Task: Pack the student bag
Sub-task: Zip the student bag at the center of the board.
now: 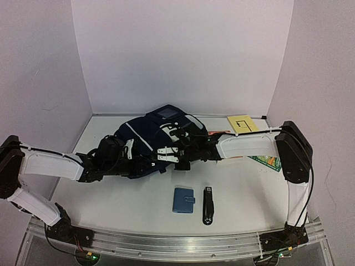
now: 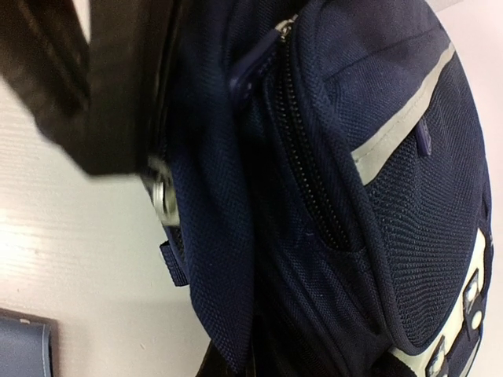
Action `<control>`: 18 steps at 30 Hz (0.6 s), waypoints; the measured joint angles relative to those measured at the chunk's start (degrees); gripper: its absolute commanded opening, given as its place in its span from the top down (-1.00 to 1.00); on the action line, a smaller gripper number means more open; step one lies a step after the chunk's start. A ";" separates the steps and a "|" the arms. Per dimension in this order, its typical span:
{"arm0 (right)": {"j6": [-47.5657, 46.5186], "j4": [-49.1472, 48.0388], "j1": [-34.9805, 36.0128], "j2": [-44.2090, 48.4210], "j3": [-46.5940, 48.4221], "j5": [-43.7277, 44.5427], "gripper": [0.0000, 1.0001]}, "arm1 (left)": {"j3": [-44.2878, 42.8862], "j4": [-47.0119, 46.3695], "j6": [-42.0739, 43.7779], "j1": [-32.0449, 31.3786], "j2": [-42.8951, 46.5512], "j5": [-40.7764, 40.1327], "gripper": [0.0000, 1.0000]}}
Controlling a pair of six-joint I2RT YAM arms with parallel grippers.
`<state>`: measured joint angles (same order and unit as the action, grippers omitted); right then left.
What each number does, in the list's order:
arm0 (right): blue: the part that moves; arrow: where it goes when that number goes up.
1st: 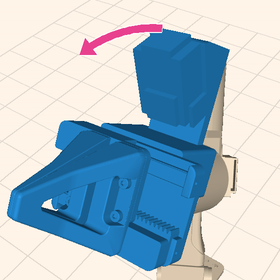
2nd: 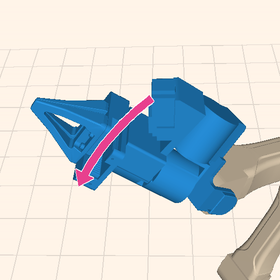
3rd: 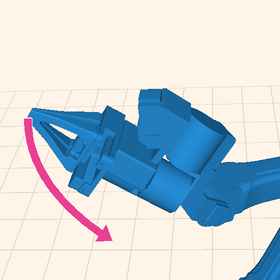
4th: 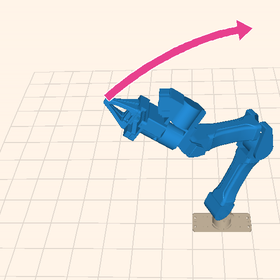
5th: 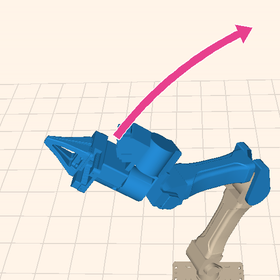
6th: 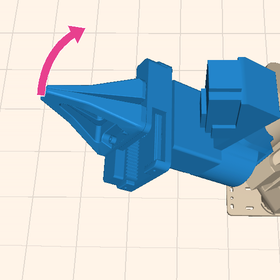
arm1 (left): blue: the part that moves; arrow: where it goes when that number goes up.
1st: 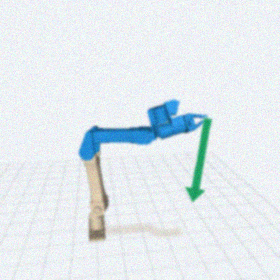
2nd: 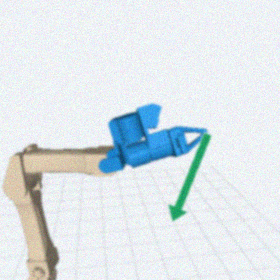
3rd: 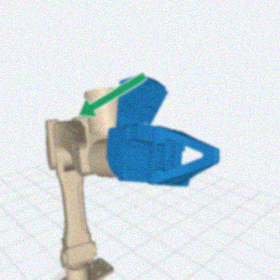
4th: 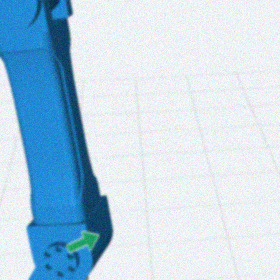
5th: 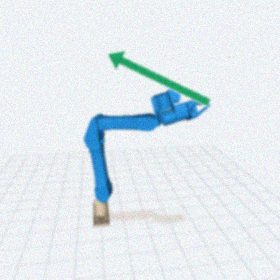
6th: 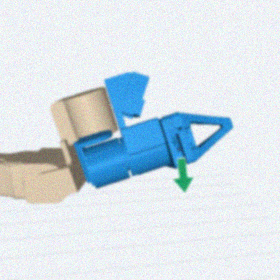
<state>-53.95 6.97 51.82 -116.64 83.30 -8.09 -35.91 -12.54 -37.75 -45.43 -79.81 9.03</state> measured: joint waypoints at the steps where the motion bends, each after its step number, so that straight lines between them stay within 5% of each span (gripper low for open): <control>1: 0.00 -0.56 -0.09 0.05 -0.36 -0.68 1.00 | 0.59 1.17 0.00 0.00 1.51 -0.81 1.00; 18: -5.30 -1.22 -6.88 1.57 -4.92 -3.57 0.97 | 2.22 18.35 0.21 0.92 11.80 -12.84 1.00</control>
<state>-59.25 5.75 44.94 -115.07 78.39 -11.66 -33.69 5.81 -37.55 -44.51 -68.01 -3.82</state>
